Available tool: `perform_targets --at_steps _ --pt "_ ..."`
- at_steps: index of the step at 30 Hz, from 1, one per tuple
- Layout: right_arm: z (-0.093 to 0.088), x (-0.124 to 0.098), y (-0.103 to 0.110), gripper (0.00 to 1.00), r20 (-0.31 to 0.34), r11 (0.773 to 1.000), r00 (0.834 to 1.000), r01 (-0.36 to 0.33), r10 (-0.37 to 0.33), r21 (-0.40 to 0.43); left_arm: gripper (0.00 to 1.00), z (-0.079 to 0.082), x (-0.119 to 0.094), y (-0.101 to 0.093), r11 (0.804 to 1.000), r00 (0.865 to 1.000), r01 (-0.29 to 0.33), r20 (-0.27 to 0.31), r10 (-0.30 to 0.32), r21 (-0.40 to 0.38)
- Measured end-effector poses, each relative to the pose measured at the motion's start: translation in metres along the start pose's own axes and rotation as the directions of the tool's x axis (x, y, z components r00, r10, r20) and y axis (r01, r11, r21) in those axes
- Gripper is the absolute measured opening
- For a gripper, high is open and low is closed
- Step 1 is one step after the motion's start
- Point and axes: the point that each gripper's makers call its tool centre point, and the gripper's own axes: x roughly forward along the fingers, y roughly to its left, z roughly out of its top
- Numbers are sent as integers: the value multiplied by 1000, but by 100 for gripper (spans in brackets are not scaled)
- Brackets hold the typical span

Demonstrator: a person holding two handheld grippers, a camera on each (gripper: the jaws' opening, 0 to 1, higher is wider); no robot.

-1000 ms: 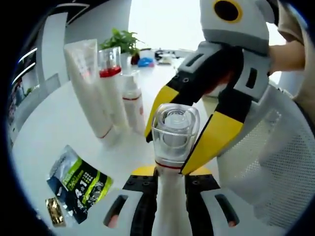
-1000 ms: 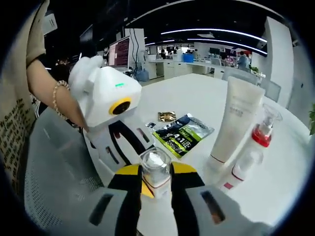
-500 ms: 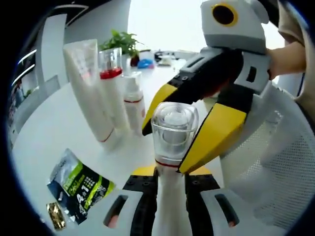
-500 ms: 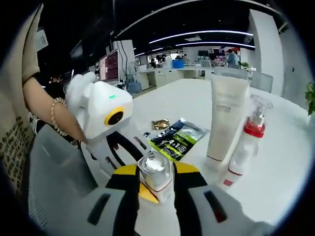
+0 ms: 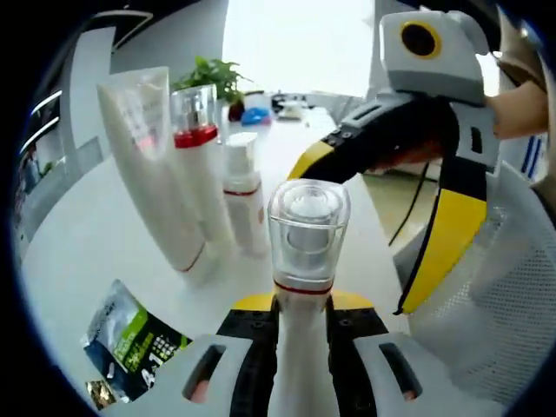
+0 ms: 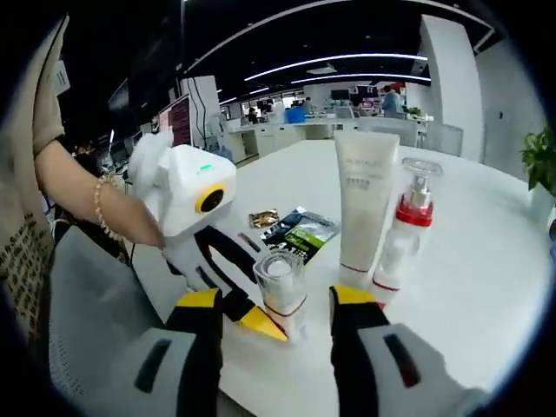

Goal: Arrange the skincare products in the storage area until every visible bottle or jar stands upright without overlapping.

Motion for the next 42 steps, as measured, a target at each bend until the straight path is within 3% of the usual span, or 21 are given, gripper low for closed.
perform_targets --at_steps 8,18,30,42 --pt "-8 -12 -16 66 -10 998 998 60 -60 18 17 10 11 16 1000 1000 -1 2 1 -2" --pt "-12 -21 -32 74 -17 993 994 112 -112 38 17 21 20 33 1000 1000 -13 8 13 -13" --pt "-12 -20 -35 75 -19 992 993 118 -117 41 17 29 27 44 999 1000 -19 18 20 -30" --pt "-14 -21 -36 76 -23 991 992 124 -123 50 17 24 31 46 999 1000 -17 -2 17 -46"
